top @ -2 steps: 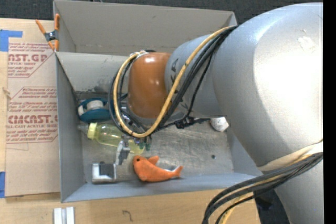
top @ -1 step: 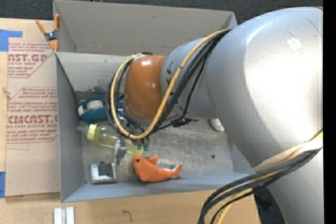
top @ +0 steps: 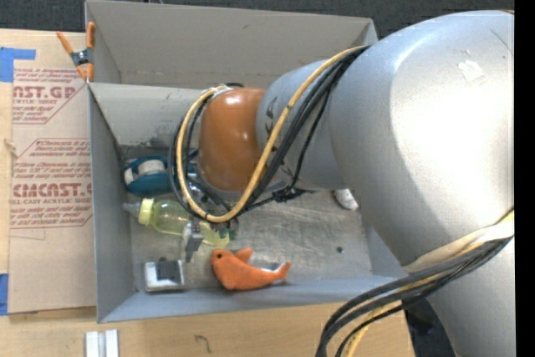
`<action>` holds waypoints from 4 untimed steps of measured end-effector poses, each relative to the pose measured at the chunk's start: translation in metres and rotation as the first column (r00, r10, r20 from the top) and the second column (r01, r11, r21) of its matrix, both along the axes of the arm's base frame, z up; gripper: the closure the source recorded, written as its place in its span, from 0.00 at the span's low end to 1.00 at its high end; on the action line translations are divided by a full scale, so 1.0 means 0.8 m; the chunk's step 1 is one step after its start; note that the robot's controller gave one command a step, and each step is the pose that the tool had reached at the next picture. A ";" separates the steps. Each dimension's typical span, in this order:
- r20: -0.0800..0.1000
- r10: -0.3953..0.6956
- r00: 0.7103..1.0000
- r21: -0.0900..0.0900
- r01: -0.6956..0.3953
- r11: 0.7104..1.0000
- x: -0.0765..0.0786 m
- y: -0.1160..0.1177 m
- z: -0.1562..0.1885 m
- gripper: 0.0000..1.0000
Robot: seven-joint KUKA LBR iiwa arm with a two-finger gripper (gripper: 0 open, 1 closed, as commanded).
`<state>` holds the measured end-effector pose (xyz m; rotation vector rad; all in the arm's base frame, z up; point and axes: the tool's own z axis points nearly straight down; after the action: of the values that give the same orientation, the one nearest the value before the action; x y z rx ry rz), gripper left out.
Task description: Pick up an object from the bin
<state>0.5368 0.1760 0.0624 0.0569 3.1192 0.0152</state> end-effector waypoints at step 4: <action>-0.022 0.002 1.000 -0.009 -0.002 1.000 -0.005 -0.001 0.061 1.00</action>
Offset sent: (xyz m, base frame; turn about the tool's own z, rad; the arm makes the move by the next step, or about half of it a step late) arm 0.0000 0.0000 0.0523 -0.0001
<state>0.5330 0.1751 0.1115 0.0548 3.1415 0.0012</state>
